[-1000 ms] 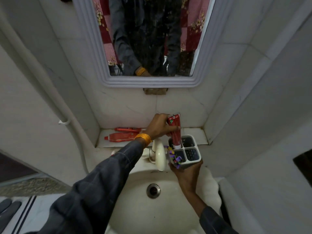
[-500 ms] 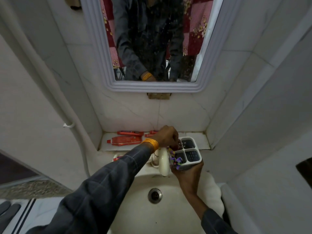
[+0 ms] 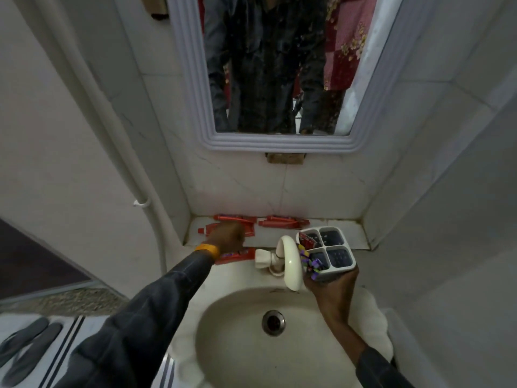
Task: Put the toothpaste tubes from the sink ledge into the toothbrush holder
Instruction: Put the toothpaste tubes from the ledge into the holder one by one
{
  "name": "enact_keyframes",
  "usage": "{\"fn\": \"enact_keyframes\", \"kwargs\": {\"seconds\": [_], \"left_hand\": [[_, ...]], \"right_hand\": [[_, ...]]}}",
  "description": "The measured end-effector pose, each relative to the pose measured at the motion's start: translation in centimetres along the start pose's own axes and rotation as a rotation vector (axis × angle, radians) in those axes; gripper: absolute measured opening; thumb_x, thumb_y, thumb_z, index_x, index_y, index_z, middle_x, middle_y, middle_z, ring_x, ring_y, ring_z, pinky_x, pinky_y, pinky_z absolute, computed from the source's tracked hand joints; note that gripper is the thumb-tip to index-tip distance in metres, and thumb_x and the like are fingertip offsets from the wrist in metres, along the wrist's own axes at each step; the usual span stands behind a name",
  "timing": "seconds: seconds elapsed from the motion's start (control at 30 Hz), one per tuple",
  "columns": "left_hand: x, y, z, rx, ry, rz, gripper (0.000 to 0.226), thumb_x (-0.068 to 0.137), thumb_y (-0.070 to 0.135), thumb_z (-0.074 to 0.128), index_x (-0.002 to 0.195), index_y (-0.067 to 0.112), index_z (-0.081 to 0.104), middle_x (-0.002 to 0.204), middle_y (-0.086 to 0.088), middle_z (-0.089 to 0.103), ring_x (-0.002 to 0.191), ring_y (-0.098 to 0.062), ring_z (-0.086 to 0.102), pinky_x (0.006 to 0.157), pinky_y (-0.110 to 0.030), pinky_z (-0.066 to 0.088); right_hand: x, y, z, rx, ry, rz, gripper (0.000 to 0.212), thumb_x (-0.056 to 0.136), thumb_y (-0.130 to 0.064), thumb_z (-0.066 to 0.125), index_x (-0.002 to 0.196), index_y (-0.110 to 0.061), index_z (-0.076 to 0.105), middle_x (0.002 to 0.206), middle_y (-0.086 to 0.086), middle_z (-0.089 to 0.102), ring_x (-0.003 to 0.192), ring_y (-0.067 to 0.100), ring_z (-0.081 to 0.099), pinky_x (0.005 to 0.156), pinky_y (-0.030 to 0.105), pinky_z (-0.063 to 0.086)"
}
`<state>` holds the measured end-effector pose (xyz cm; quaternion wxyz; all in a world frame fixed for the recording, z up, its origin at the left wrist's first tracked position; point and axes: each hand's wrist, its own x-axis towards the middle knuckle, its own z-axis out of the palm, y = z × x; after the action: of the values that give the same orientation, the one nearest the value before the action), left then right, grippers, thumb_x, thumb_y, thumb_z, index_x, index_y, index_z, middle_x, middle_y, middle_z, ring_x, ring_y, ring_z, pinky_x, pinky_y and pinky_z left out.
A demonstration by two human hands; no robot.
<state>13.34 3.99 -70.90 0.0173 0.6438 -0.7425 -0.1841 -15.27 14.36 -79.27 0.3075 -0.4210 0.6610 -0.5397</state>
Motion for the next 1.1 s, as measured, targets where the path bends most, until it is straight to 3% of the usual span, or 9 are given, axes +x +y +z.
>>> {"fn": "enact_keyframes", "kwargs": {"seconds": [0.1,0.33,0.43,0.6,0.73,0.8,0.87,1.0,1.1], "left_hand": [[-1.4,-2.0,3.1,0.122,-0.129,-0.055,0.025,0.083,0.031,0.073,0.101,0.013,0.071,0.103,-0.008,0.072,0.093,-0.027,0.068,0.083,-0.036,0.056],[-1.0,-0.6,5.3,0.2,-0.078,-0.043,0.037,0.08,0.021,0.074,0.114,0.008,0.068,0.113,-0.014,0.069,0.103,-0.031,0.065,0.085,-0.036,0.053],[-1.1,-0.2,3.2,0.047,0.027,-0.036,0.033,0.082,0.023,0.075,0.112,0.01,0.067,0.111,-0.01,0.07,0.098,-0.027,0.066,0.083,-0.031,0.054],[0.4,2.3,-5.7,-0.348,0.213,0.032,0.028,0.073,0.032,0.08,0.091,0.014,0.069,0.086,-0.006,0.074,0.08,-0.023,0.069,0.073,-0.033,0.058],[0.8,8.2,-9.5,-0.549,0.107,0.272,0.018,0.076,0.023,0.08,0.085,0.017,0.065,0.084,-0.003,0.073,0.078,-0.016,0.072,0.069,-0.029,0.06],[1.1,10.5,-9.2,-0.503,0.035,0.363,0.018,0.077,0.022,0.079,0.088,0.017,0.066,0.088,-0.002,0.071,0.082,-0.017,0.07,0.071,-0.028,0.058],[1.6,12.1,-8.2,-0.424,-0.038,0.4,0.023,0.077,0.022,0.08,0.094,0.013,0.068,0.093,-0.004,0.072,0.087,-0.018,0.069,0.075,-0.03,0.057],[2.7,13.4,-6.1,-0.332,-0.139,0.385,0.024,0.08,0.017,0.078,0.101,0.009,0.07,0.101,-0.007,0.072,0.088,-0.017,0.066,0.079,-0.029,0.054],[3.2,13.5,-4.8,-0.19,-0.114,0.4,0.024,0.078,0.021,0.079,0.099,0.012,0.073,0.102,-0.006,0.073,0.092,-0.02,0.065,0.084,-0.034,0.054]], "right_hand": [[-0.1,0.0,0.0,0.004,0.0,-0.025,0.121,0.05,0.004,0.106,0.151,-0.002,0.04,0.149,0.017,0.06,0.132,0.029,0.065,0.108,0.047,0.058],[0.0,0.0,-0.2,-0.007,-0.03,-0.041,0.122,0.052,0.0,0.108,0.153,-0.006,0.039,0.151,0.014,0.059,0.135,0.029,0.064,0.109,0.043,0.057],[0.1,-0.2,-0.3,0.004,-0.03,-0.04,0.119,0.052,-0.002,0.108,0.15,-0.008,0.042,0.148,0.011,0.061,0.134,0.027,0.065,0.11,0.048,0.058],[0.3,-0.2,-0.3,0.034,-0.025,-0.019,0.123,0.048,-0.031,0.107,0.153,-0.012,0.045,0.15,0.009,0.063,0.136,0.028,0.067,0.108,0.059,0.059],[0.3,-1.1,-0.4,0.048,-0.043,-0.056,0.112,0.049,-0.018,0.108,0.146,-0.025,0.052,0.141,0.003,0.07,0.128,0.021,0.072,0.106,0.056,0.061],[0.3,-1.2,-0.4,0.056,-0.044,-0.069,0.105,0.05,-0.009,0.108,0.14,-0.029,0.056,0.136,-0.001,0.073,0.124,0.019,0.074,0.104,0.053,0.062],[0.3,-1.2,-0.4,0.045,-0.036,-0.081,0.108,0.05,-0.015,0.108,0.143,-0.024,0.054,0.137,0.001,0.073,0.125,0.021,0.074,0.104,0.057,0.062],[0.2,-1.4,-0.3,0.032,-0.022,-0.101,0.114,0.051,0.0,0.108,0.131,-0.061,0.055,0.127,-0.025,0.074,0.116,0.0,0.074,0.098,0.028,0.064],[0.3,-1.3,-0.4,0.008,-0.013,-0.049,0.113,0.046,-0.024,0.111,0.144,-0.03,0.053,0.137,-0.003,0.072,0.125,0.018,0.073,0.104,0.05,0.063]]}}
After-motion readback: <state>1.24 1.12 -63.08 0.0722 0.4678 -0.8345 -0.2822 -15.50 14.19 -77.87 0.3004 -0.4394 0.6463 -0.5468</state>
